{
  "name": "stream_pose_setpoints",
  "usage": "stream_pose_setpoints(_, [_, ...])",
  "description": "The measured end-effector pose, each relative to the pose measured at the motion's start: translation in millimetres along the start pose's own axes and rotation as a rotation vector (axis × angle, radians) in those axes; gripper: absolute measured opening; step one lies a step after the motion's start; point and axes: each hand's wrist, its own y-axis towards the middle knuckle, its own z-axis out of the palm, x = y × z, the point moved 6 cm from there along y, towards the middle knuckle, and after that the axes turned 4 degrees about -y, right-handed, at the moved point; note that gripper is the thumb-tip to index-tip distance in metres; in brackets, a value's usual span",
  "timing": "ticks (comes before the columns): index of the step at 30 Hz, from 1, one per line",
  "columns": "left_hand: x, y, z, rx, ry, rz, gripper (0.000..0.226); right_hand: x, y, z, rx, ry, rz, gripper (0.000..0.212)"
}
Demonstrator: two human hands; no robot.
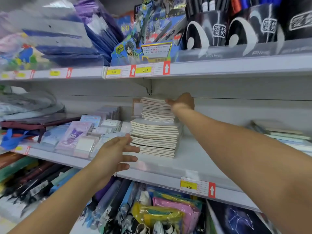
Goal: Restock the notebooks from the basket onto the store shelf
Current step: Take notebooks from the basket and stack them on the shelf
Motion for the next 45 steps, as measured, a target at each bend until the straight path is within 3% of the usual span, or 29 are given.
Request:
stream_pose_setpoints(3, [17,-16,-8,-0.018,-0.026,-0.022,0.028,-4,-25,-7,-0.181,0.012,-0.046,0.028])
stream_pose_setpoints(5, [44,-37,-11,-0.013,-0.062,-0.107,0.025,-17,-69,-10,-0.389,0.232,-0.23,0.02])
stream_pose_setpoints(7, [79,-63,-14,0.037,0.06,-0.207,0.023,-47,-141,13,-0.335,0.433,-0.414,0.022])
stream_pose_setpoints(9, [117,-88,-25,0.153,0.4,-0.284,0.024,-104,-216,74,0.095,0.378,-0.417,0.026])
stream_pose_setpoints(11, [159,-117,-43,0.38,0.877,-0.321,0.03,-188,-301,148,0.715,0.086,-0.302,0.024])
stream_pose_setpoints(12, [179,-131,-56,0.472,1.13,-0.34,0.034,-234,-345,172,1.021,-0.14,-0.24,0.038])
stream_pose_setpoints(13, [198,-144,-70,0.547,1.344,-0.368,0.037,-280,-382,185,1.259,-0.386,-0.2,0.065])
stream_pose_setpoints(14, [215,-157,-80,0.632,1.491,-0.413,0.04,-319,-413,187,1.414,-0.569,-0.185,0.091])
stream_pose_setpoints(16, [235,-179,-82,0.83,1.538,-0.52,0.045,-375,-447,181,1.521,-0.758,-0.187,0.12])
stream_pose_setpoints(18, [233,-183,-69,0.828,1.33,-0.49,0.043,-411,-471,178,1.533,-0.858,-0.22,0.133])
stream_pose_setpoints(20, [225,-170,-57,0.694,1.209,-0.291,0.041,-429,-487,180,1.465,-0.95,-0.318,0.139])
stream_pose_setpoints(22, [224,-167,-53,0.692,1.307,-0.18,0.045,-436,-494,186,1.36,-0.994,-0.408,0.142])
stream_pose_setpoints(24, [236,-168,-63,0.799,1.469,-0.266,0.046,-436,-493,192,1.319,-1.034,-0.488,0.142])
stream_pose_setpoints(26, [241,-168,-72,0.833,1.515,-0.365,0.046,-438,-488,195,1.321,-1.017,-0.488,0.131])
stream_pose_setpoints(29, [231,-160,-72,0.761,1.508,-0.289,0.046,-439,-480,195,1.424,-0.913,-0.354,0.09])
stream_pose_setpoints(32, [231,-157,-75,0.74,1.486,-0.285,0.046,-423,-462,194,1.576,-0.685,-0.209,0.033])
stream_pose_setpoints(33, [232,-158,-76,0.739,1.498,-0.317,0.048,-413,-454,192,1.591,-0.572,-0.129,0.024])
stream_pose_setpoints(38, [236,-154,-104,0.598,1.636,-0.528,0.087,-358,-414,179,1.416,0.194,0.497,0.023])
stream_pose_setpoints(40, [235,-150,-110,0.476,1.449,-0.599,0.086,-329,-402,179,1.294,0.415,0.56,0.026])
stream_pose_setpoints(43, [235,-147,-112,0.275,0.959,-0.698,0.081,-283,-389,176,1.139,0.61,0.567,0.038])
stream_pose_setpoints(45, [232,-150,-104,0.239,0.674,-0.716,0.084,-249,-384,172,1.057,0.677,0.535,0.039])
